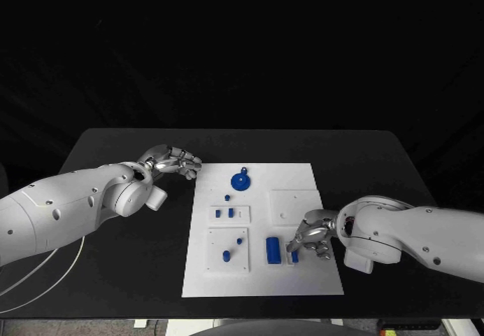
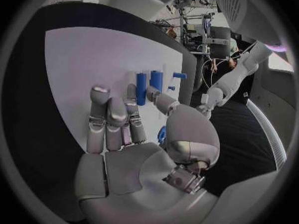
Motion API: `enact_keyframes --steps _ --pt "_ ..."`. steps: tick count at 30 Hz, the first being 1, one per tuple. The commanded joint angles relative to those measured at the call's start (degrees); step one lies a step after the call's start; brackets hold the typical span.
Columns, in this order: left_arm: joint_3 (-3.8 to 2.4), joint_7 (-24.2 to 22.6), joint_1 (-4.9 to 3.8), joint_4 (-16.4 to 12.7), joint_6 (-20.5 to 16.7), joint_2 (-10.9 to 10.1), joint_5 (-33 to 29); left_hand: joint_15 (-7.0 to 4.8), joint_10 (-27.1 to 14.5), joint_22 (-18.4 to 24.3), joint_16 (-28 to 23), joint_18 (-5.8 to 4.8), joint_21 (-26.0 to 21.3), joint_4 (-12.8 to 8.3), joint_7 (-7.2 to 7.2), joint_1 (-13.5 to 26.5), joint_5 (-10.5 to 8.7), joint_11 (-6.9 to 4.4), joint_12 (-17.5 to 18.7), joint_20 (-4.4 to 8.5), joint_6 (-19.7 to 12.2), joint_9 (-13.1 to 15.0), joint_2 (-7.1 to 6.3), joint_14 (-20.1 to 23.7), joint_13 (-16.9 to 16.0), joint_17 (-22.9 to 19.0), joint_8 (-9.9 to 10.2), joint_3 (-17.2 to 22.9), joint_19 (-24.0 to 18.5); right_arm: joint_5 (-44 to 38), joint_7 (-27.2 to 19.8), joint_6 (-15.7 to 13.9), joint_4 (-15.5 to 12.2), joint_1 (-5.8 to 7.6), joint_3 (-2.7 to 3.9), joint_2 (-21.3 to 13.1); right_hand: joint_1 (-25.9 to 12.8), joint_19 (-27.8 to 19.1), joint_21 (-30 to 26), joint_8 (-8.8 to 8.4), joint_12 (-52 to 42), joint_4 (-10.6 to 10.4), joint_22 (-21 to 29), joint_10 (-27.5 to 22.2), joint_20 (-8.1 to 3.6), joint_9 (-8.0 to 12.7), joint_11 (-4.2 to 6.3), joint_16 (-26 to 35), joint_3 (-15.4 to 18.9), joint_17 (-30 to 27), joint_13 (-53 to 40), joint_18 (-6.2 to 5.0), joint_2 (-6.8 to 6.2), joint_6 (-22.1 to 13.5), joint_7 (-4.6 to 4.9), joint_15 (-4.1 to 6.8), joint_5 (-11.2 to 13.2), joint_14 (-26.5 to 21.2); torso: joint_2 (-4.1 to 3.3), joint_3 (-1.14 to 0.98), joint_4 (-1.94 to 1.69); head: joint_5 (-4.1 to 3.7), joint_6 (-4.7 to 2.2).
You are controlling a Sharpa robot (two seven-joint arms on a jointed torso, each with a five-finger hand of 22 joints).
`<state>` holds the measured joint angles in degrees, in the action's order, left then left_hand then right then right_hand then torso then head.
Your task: Assemble the parts on the task board
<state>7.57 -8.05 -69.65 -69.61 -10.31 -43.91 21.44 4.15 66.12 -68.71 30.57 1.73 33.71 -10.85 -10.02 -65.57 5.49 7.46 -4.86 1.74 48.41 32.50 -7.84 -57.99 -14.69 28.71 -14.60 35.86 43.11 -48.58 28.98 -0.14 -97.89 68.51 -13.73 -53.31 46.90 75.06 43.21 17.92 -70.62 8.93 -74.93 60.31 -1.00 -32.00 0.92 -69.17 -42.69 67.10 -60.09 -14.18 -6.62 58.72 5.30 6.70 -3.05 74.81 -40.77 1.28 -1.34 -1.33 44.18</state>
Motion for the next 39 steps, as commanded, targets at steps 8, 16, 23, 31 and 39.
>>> enact_keyframes --steps 8,16,23,31,39 --pt "-0.03 -0.3 -0.03 -0.2 0.5 0.0 -0.3 0.00 -0.2 -0.1 -0.3 1.12 -0.3 0.5 -0.05 0.5 -0.31 -0.04 0.3 -0.17 -0.5 -0.1 0.02 -0.3 0.0 0.1 -0.2 0.0 0.1 0.8 0.3 1.1 0.1 -0.30 0.01 0.5 -0.6 0.0 0.0 -0.24 0.4 0.0 -0.4 0.3 -0.26 0.0 -0.01 0.4 0.4 0.1 -0.1 -0.82 0.05 0.1 0.09 0.23 0.2 0.3 0.01 -0.02 0.04 0.16 0.11" --pt "-0.03 -0.3 -0.03 -0.2 0.4 -0.1 -0.3 0.00 -0.2 -0.1 -0.3 1.11 -0.3 0.5 -0.05 0.5 -0.32 -0.03 0.3 -0.18 -0.5 -0.1 0.02 -0.3 0.0 0.2 -0.2 0.0 0.1 0.7 0.5 0.8 0.5 -0.45 0.01 0.7 -0.8 0.0 -0.1 -0.29 0.5 0.1 -0.3 0.3 -0.30 0.0 -0.01 0.4 0.5 0.1 -0.1 -0.82 0.08 0.1 0.10 0.23 0.2 0.2 0.03 -0.03 -0.01 0.43 0.07" --pt "-0.03 -0.3 -0.03 -0.2 0.5 -0.1 -0.3 0.00 -0.2 -0.2 -0.3 1.11 -0.3 0.5 -0.05 0.5 -0.32 -0.03 0.3 -0.18 -0.6 -0.1 0.02 -0.3 0.0 0.2 -0.2 0.0 0.1 0.5 0.6 1.2 0.6 -0.48 0.00 1.0 -1.1 0.0 -0.1 -0.34 0.6 0.1 -0.3 0.3 -0.33 0.0 -0.02 0.5 0.7 0.2 -0.2 -0.82 -0.14 0.1 0.11 0.23 0.2 0.2 0.02 -0.01 0.00 0.54 0.25" --pt "-0.03 -0.2 -0.03 -0.2 0.5 -0.2 -0.3 0.01 -0.2 -0.2 -0.4 1.11 -0.4 0.5 -0.05 0.5 -0.32 -0.03 0.3 -0.18 -0.6 -0.1 0.01 -0.3 0.0 0.3 -0.2 0.0 0.1 0.4 0.4 0.9 0.7 -0.58 0.00 1.3 -1.4 0.0 -0.1 -0.38 0.6 0.1 -0.3 0.3 -0.37 0.0 -0.02 0.5 0.9 0.3 -0.3 -0.82 -0.41 0.0 0.11 0.23 0.2 0.2 0.02 -0.01 0.00 0.64 0.23" --pt "-0.03 -0.2 -0.03 -0.2 0.5 -0.2 -0.3 0.01 -0.3 -0.2 -0.4 1.11 -0.4 0.5 -0.06 0.5 -0.32 -0.03 0.3 -0.18 -0.6 -0.1 0.02 -0.3 0.0 0.3 -0.2 0.0 0.1 0.3 0.1 0.8 0.6 -0.61 0.00 1.4 -2.6 0.0 -0.2 -0.49 0.8 0.2 -0.3 0.2 -0.42 0.0 -0.05 0.6 2.1 0.4 -0.5 -0.82 -1.67 0.0 0.15 0.21 0.2 0.2 0.02 -0.01 0.03 0.73 0.21"
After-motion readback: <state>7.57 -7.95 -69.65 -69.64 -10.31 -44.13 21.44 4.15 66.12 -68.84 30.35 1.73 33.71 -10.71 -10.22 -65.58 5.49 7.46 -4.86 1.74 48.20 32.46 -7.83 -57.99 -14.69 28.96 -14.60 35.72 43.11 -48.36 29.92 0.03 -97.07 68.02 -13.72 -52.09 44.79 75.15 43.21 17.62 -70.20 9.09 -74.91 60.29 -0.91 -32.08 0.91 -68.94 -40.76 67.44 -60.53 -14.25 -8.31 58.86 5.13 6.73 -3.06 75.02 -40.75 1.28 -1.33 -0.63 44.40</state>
